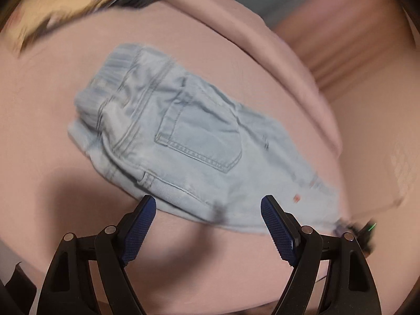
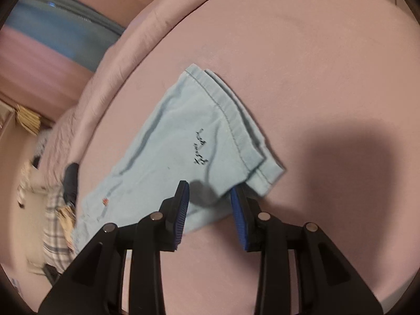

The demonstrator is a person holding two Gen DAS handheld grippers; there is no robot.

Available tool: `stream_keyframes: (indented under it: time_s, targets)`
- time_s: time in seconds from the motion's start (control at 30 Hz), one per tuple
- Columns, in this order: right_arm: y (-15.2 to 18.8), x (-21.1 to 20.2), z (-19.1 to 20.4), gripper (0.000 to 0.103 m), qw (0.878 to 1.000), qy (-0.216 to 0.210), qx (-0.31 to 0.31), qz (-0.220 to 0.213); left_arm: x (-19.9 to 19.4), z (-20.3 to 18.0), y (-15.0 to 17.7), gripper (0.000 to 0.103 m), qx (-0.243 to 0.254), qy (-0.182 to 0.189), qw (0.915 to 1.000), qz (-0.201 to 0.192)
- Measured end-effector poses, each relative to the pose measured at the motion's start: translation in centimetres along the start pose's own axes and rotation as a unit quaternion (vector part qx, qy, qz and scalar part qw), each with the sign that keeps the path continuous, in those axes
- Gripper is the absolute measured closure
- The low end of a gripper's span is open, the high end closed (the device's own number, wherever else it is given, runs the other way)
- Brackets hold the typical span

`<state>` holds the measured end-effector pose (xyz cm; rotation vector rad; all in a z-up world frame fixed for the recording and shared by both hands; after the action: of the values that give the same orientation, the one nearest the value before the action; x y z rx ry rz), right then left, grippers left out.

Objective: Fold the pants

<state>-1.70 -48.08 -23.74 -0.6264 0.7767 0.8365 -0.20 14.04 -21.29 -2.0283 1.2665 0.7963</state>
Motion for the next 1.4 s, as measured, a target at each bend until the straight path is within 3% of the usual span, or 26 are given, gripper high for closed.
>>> stream_keyframes:
  time_s: [0.27,0.4,0.53,0.6,0.67,0.83,1.0,1.07,1.23,1.3,1.4]
  targets:
    - [-0.7,-0.6,0.8,0.069,0.999,-0.028,0.017,-0.010,0.2,2.1,0.1,0.020,-0.080,0.087,0.9928,-0.018]
    - [-0.7,0.2,1.2,0.069,1.000,-0.016,0.024,-0.002,0.7,1.4,-1.1,0.020,-0.075,0.077,0.9940,-0.018]
    - [0.2,-0.8,2.7,0.069,1.000,-0.005,0.011,0.007,0.6,1.6,-1.1,0.020,-0.069,0.041,0.9967,-0.013]
    - [1.5,-1.1,4.2,0.069,0.999,-0.026,-0.014,0.017,0.1,1.6,-0.7,0.020,-0.063,0.026,0.9975,-0.017]
    - [3.4,-0.5,6.4,0.069,0.995,-0.081,-0.039,0.046,-0.6,1.6,-0.6,0.020,-0.056,0.025,0.9979,-0.020]
    - [7.0,3.8,10.8,0.069,0.983,-0.123,-0.077,0.115,-1.0,1.6,-1.1,0.020,-0.056,0.062,0.9960,-0.034]
    - [6.8,7.0,12.1,0.069,0.980,-0.150,-0.056,0.118,-0.1,1.9,-2.3,0.020,-0.070,0.084,0.9932,-0.040]
    - [6.5,7.4,12.0,0.069,0.981,-0.150,-0.040,0.116,0.2,2.4,-2.5,0.020,-0.087,0.093,0.9912,-0.036]
    - [6.5,7.0,13.3,0.069,0.973,-0.199,-0.023,0.119,-0.3,2.8,-2.5,0.020,-0.086,0.106,0.9899,-0.040]
    - [6.6,7.2,13.9,0.069,0.973,-0.193,-0.026,0.122,-0.4,3.0,-2.6,0.020,-0.091,0.117,0.9881,-0.042]
    - [8.2,8.7,14.1,0.069,0.971,-0.173,-0.012,0.163,-0.5,3.0,-2.7,0.020,-0.089,0.121,0.9877,-0.044]
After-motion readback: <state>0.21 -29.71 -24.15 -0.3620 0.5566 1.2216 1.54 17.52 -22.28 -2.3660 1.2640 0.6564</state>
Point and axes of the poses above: each gripper's, at about its wrist camera, not at the fingertips, and x roughly the way its jaws point, z to its left, y to its underside, the point moved 3 cm from there along x, roughly the way its jaws point, and after that the axes turned 12 degrees about z, right-handed, at the moved point
